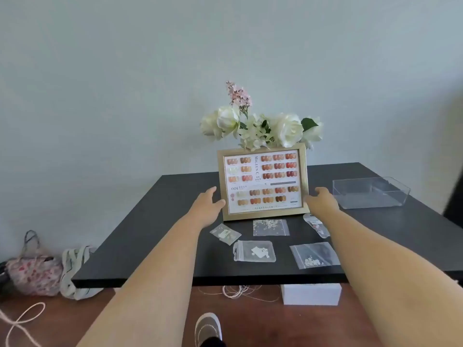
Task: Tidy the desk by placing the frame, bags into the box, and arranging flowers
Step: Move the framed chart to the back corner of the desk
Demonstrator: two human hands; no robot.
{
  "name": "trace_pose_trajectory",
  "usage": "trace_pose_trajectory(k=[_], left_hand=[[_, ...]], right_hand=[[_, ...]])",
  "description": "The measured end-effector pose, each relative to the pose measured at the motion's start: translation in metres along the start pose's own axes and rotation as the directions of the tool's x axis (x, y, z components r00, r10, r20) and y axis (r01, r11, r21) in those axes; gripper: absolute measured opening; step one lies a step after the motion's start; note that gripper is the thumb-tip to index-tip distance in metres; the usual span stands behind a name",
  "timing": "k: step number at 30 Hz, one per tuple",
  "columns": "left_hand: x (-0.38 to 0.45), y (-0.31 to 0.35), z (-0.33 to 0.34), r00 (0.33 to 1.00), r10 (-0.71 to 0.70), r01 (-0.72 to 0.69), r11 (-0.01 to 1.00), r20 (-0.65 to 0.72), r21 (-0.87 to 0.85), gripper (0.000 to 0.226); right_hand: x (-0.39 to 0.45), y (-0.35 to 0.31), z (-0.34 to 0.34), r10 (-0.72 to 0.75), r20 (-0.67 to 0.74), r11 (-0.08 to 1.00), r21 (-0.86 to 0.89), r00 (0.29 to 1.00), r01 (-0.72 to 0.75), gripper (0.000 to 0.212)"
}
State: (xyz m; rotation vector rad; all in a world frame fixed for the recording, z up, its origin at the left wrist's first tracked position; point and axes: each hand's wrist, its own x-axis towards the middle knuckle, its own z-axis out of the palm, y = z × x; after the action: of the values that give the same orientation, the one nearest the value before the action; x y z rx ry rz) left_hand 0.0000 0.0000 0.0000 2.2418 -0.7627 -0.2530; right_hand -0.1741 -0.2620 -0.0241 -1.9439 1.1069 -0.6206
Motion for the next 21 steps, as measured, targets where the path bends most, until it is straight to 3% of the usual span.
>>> trace_pose_trajectory(k=[3,7,11,16,21], left_hand=[[0.009,-0.001,0.018,0.997,-0.073,0.071,0.994,-0.020,-0.088,0.065],[0.023,-0.005,0.039,0.991,-0.135,0.132,0.958,0.003,-0.255,0.070],[0.043,-0.010,0.050,0.997,-0.082,0.081,0.902,0.016,-0.424,0.065],[0.061,-0.026,0.062,0.998,-0.055,0.029,0.875,-0.040,-0.483,0.073],[0.072,-0.041,0.050,0.995,-0.050,-0.003,0.836,-0.081,-0.548,0.052]], right_hand=[[0.007,0.005,0.003,0.099,0.033,0.994,0.051,0.995,-0.101,0.058],[0.022,0.007,0.007,0.101,0.063,0.992,0.067,0.993,-0.105,0.054],[0.043,0.012,0.013,0.083,0.055,0.983,0.158,0.995,-0.091,0.045],[0.061,0.027,0.023,0.048,0.016,0.973,0.224,0.999,-0.051,0.037],[0.062,0.025,0.026,0.056,0.077,0.932,0.354,0.995,-0.080,0.031]])
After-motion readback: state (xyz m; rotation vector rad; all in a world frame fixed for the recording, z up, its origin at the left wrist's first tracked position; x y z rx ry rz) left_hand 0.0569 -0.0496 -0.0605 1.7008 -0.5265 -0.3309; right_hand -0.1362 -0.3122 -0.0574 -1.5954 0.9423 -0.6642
